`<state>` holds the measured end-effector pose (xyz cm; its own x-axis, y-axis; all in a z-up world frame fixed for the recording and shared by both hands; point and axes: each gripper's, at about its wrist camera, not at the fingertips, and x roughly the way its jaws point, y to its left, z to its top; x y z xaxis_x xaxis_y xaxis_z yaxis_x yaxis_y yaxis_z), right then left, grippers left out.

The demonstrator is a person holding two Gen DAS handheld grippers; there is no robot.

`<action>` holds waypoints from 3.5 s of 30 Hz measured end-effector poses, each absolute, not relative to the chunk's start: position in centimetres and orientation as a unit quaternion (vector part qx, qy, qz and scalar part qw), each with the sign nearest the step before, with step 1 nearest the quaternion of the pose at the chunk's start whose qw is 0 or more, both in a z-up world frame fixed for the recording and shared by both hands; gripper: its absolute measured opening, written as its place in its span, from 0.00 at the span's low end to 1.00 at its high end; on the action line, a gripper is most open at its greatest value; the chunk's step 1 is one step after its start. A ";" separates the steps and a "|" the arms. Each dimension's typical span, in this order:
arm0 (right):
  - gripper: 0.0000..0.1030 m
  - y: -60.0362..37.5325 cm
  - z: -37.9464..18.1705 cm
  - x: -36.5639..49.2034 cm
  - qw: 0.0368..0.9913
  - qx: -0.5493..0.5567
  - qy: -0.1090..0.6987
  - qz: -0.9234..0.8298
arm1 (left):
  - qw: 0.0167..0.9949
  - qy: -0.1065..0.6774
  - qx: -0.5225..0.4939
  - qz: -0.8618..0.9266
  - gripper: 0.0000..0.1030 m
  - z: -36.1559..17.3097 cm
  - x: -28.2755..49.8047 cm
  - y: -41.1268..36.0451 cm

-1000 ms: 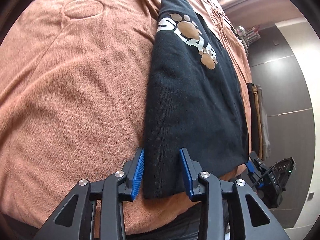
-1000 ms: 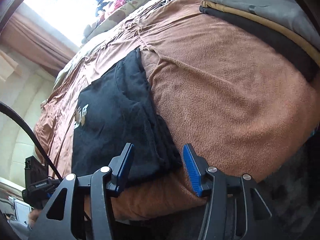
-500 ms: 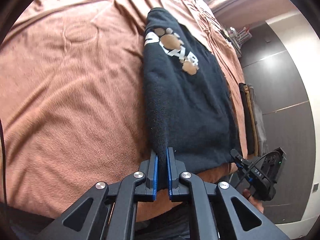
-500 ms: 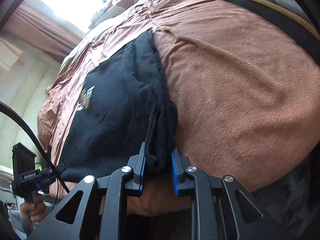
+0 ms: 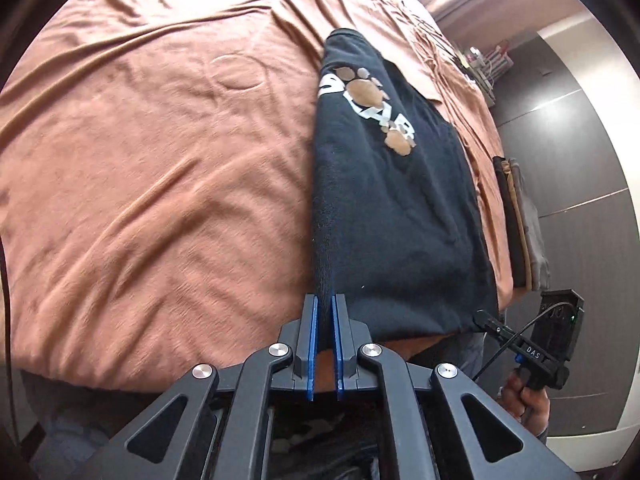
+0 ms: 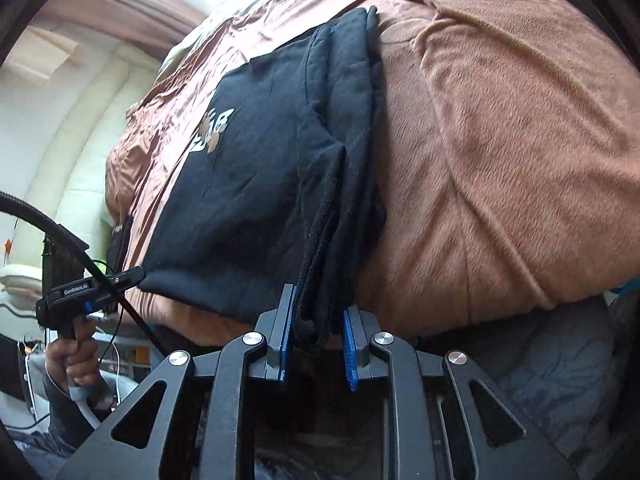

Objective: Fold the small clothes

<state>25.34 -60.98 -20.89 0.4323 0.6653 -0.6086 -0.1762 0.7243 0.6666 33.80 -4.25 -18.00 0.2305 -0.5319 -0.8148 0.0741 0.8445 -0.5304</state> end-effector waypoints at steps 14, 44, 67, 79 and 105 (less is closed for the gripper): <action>0.32 -65.3 -18.6 28.3 0.826 0.269 0.436 0.235 | 0.759 0.596 -0.192 -0.180 0.30 -19.7 35.6 -3.9; 0.46 -63.3 -18.0 47.6 0.830 0.316 0.377 0.263 | 0.802 0.538 -0.196 -0.170 0.43 -17.7 51.6 -7.1; 0.00 -61.7 -18.7 54.6 0.833 0.281 0.423 0.222 | 0.796 0.550 -0.203 -0.152 0.43 -20.9 58.0 -9.7; 0.02 -62.8 -18.7 52.7 0.831 0.292 0.439 0.175 | 0.795 0.553 -0.198 -0.153 0.43 -21.2 57.9 -10.3; 0.58 -64.3 -23.1 54.4 0.733 0.395 0.442 0.334 | 0.786 0.559 -0.199 -0.173 0.43 -21.6 57.3 -9.5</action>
